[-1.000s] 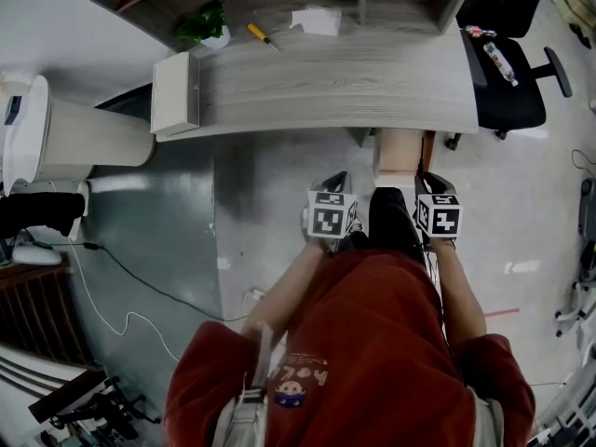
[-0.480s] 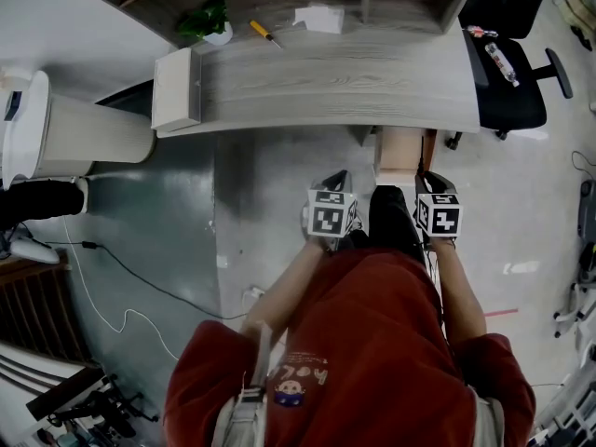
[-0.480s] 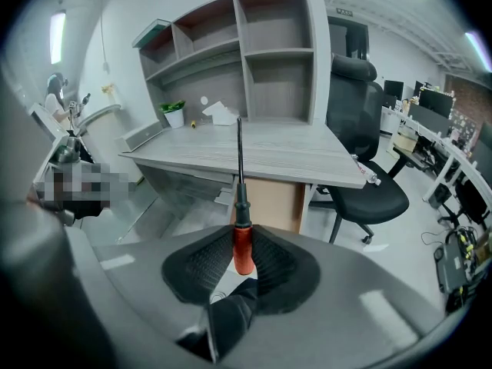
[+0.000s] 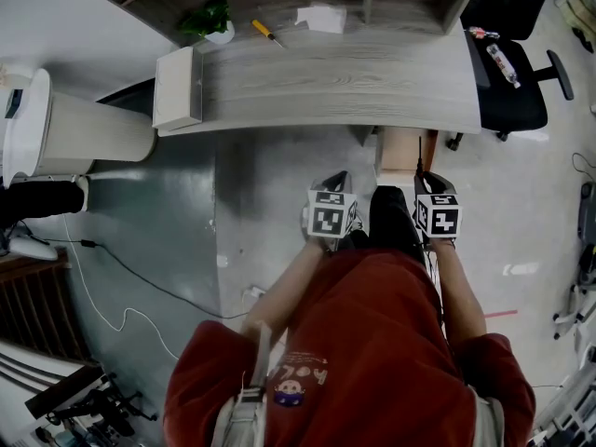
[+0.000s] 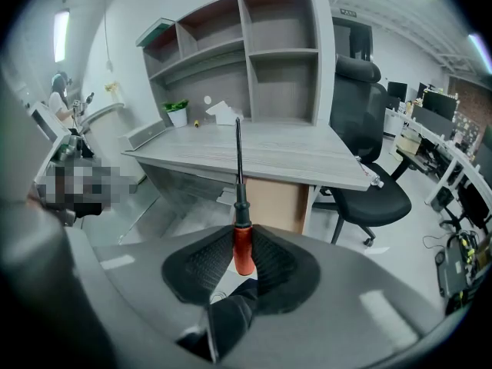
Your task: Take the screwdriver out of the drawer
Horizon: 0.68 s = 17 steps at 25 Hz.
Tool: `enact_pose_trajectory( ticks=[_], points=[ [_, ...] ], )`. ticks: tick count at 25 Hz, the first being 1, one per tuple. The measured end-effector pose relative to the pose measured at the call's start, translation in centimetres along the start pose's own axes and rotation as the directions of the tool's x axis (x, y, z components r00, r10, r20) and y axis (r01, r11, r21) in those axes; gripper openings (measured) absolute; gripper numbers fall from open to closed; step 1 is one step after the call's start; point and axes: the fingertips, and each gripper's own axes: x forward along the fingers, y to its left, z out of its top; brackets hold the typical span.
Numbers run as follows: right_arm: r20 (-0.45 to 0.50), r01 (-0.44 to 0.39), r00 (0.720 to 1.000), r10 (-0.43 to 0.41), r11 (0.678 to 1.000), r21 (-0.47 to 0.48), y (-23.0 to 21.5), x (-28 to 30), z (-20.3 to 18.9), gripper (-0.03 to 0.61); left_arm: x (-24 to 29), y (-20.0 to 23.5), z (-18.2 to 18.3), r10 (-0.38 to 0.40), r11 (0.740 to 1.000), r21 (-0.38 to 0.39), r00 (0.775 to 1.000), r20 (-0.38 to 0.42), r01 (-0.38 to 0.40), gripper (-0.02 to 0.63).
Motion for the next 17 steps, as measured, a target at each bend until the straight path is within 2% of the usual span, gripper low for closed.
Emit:
enact_pose_trajectory(
  ticks=[17],
  points=[
    [0.003, -0.001, 1.000, 0.001, 1.000, -0.008, -0.43, 0.03, 0.03, 0.074, 0.53, -0.55, -0.03, -0.003, 1.000, -0.003, 1.000, 0.000, 0.003, 0.000]
  ],
)
